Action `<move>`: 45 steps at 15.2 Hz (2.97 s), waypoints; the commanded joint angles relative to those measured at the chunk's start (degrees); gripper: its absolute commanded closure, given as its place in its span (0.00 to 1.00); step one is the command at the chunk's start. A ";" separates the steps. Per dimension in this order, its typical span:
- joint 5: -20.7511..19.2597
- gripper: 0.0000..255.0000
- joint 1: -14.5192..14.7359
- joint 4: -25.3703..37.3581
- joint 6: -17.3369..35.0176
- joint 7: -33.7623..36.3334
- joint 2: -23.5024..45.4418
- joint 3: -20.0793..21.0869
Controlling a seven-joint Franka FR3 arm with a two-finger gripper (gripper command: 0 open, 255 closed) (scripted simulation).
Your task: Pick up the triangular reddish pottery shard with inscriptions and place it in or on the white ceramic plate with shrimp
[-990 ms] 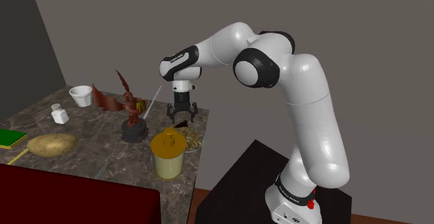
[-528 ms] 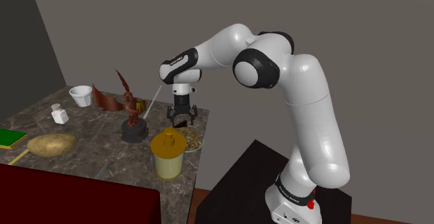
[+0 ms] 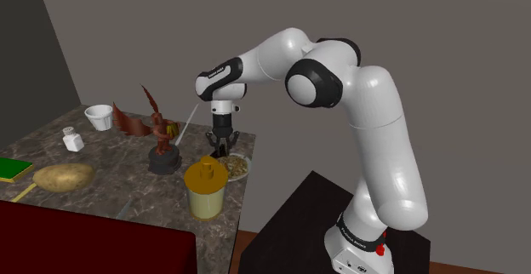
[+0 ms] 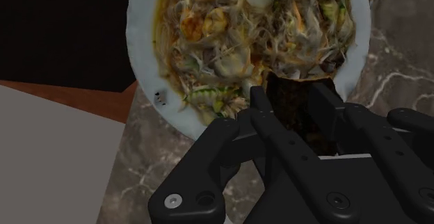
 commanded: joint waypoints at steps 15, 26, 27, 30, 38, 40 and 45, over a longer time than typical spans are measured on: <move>-2.39 1.00 0.99 0.63 -5.18 2.33 -4.81 -1.31; 20.74 0.00 -5.62 -21.77 18.35 -18.24 -16.28 -0.72; 30.14 0.00 -8.41 -25.23 21.65 -26.82 -16.58 0.64; 40.02 0.00 -10.73 -27.03 23.55 -35.28 -14.99 2.57; 43.60 0.00 -10.08 -25.81 25.17 -36.88 -11.70 4.37; 43.60 0.00 -10.08 -25.81 25.17 -36.88 -11.70 4.37; 43.60 1.00 -10.09 -25.81 25.16 -36.88 -11.70 4.37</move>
